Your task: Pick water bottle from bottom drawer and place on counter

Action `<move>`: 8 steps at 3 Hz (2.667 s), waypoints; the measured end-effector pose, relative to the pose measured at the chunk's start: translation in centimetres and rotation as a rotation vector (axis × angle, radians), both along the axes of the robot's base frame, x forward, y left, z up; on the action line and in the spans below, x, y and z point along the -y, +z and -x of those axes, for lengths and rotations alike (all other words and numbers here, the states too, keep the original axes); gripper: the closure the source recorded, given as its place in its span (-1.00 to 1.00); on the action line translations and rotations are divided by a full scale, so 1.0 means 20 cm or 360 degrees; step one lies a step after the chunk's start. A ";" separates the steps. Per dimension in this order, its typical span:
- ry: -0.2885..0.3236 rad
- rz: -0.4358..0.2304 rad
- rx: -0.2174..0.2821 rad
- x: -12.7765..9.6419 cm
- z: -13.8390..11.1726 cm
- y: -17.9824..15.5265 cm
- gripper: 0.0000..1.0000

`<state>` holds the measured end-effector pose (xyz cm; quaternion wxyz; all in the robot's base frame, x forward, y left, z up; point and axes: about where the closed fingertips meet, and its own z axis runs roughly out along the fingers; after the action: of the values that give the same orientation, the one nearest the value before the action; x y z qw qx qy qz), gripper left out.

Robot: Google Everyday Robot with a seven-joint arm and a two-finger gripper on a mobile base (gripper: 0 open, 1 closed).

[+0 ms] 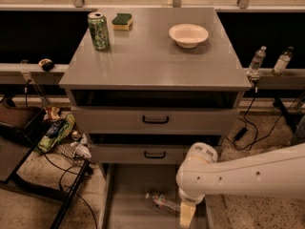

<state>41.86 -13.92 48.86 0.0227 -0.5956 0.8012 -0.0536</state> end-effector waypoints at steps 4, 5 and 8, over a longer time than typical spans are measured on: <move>-0.0069 -0.0121 -0.0001 0.02 -0.29 -0.62 -1.00; -0.0078 -0.0238 -0.0028 -0.03 -0.43 -0.88 -1.00; -0.0073 -0.0289 -0.0030 -0.08 -0.52 -1.12 -1.00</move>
Offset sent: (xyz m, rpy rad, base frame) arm -0.0016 -0.0019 -0.0396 -0.0316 0.0329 -0.0361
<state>52.30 -12.39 26.42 0.0678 -0.5731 0.8163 0.0243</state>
